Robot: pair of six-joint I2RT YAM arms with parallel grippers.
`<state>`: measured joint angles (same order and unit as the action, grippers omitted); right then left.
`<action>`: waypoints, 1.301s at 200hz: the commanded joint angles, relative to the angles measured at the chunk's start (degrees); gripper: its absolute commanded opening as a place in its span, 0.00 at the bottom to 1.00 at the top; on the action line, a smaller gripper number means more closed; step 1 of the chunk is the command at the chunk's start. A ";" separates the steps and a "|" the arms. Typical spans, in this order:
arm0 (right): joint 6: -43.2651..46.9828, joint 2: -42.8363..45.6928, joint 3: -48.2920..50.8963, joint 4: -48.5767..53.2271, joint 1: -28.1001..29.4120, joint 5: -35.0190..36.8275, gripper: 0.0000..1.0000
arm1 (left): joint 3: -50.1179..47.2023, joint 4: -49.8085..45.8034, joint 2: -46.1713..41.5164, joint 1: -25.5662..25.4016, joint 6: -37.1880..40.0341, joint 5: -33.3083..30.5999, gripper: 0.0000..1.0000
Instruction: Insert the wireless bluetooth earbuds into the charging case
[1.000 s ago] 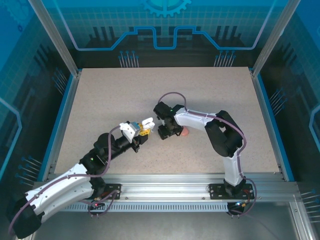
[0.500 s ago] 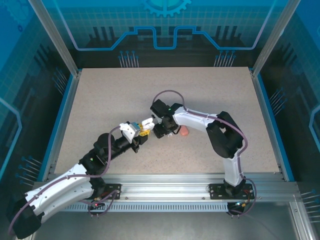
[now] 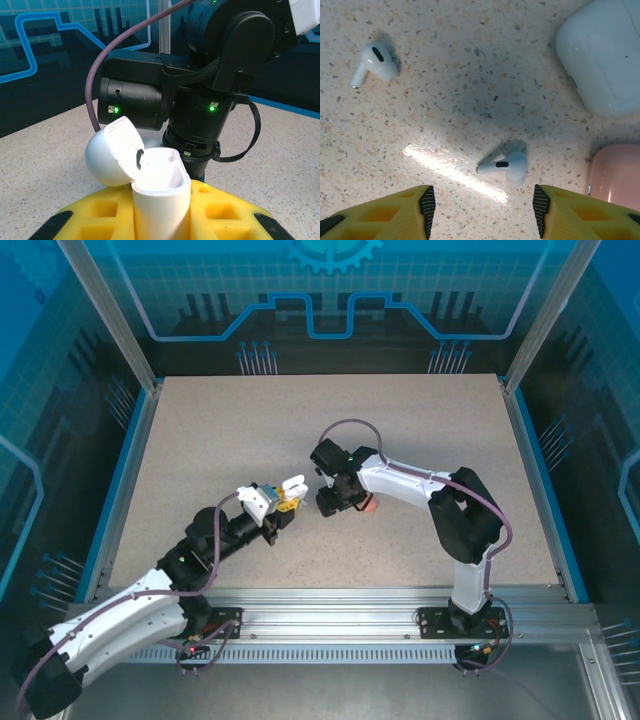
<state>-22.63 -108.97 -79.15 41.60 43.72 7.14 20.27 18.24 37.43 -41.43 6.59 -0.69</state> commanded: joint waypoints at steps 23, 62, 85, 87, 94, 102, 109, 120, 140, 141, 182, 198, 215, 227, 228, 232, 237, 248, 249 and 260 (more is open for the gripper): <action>-4.78 -2.20 -0.22 2.57 -0.07 0.72 0.58 | -0.69 0.15 -1.06 -0.30 1.11 -0.89 0.00; -5.05 -3.54 -0.21 1.08 -0.17 -1.95 0.58 | -0.76 -0.05 -1.05 -0.36 1.32 -0.93 0.00; -5.33 -4.54 -0.47 0.93 -0.29 -3.10 0.58 | -0.72 -0.18 -1.13 -0.33 1.24 -0.98 0.00; -5.32 -4.64 -0.52 0.98 -0.30 -3.10 0.58 | -0.71 -0.21 -1.20 -0.34 1.30 -0.94 0.00; -5.34 -4.80 -0.56 0.98 -0.25 -3.01 0.58 | -0.72 -0.30 -1.28 -0.37 1.32 -0.93 0.00; -5.32 -4.83 -0.69 1.05 -0.25 -3.05 0.58 | -0.77 -0.25 -1.31 -0.28 1.32 -1.05 0.00; -5.32 -4.78 -0.76 1.12 -0.27 -2.88 0.58 | -0.81 -0.25 -1.28 -0.40 1.32 -1.06 0.00; -5.32 -4.60 -0.83 1.32 -0.22 -2.77 0.58 | -0.76 -0.33 -1.29 -0.32 1.41 -1.06 0.00; -5.23 -3.70 -0.65 1.48 -0.20 -2.31 0.58 | -0.82 -0.33 -1.22 -0.33 1.41 -1.07 0.00; -5.23 -3.61 -0.61 1.47 -0.21 -2.31 0.58 | -0.84 -0.32 -1.22 -0.28 1.41 -1.07 0.00; -5.40 -2.04 -0.26 2.00 0.17 -3.28 0.58 | -0.77 -0.24 -1.16 -0.31 1.40 -1.07 0.00; -5.68 -1.57 0.06 1.82 0.51 -3.90 0.58 | -0.85 -0.28 -1.13 -0.30 1.41 -1.03 0.00; -5.76 -1.34 0.05 1.73 0.90 -3.71 0.58 | -0.80 -0.18 -1.04 -0.30 1.47 -1.00 0.00; -5.77 -1.38 -0.10 1.74 1.01 -3.60 0.58 | -0.76 -0.17 -1.07 -0.33 1.49 -1.02 0.00; -5.76 -1.40 -0.11 1.73 1.01 -3.57 0.58 | -0.76 -0.19 -1.05 -0.37 1.53 -1.05 0.00; -5.81 -1.44 -0.19 1.75 0.97 -3.53 0.58 | -0.72 -0.10 -1.04 -0.39 1.57 -1.05 0.00; -5.71 -1.49 -0.23 1.73 1.01 -3.53 0.58 | -0.76 -0.18 -1.04 -0.31 1.58 -1.02 0.00; -5.72 -1.62 -0.38 1.90 1.05 -3.39 0.58 | -0.67 -0.16 -1.04 -0.35 1.58 -1.04 0.00; -5.69 -1.65 -0.38 1.90 1.07 -3.37 0.58 | -0.67 -0.19 -1.04 -0.38 1.58 -1.01 0.00; -5.58 -1.96 -0.36 1.90 1.05 -3.37 0.58 | -0.65 -0.14 -1.04 -0.34 1.58 -1.02 0.00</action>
<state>-27.46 -111.98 -79.15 42.44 44.21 4.21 19.97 17.78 37.06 -41.43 6.61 -0.71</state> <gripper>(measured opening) 0.577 0.228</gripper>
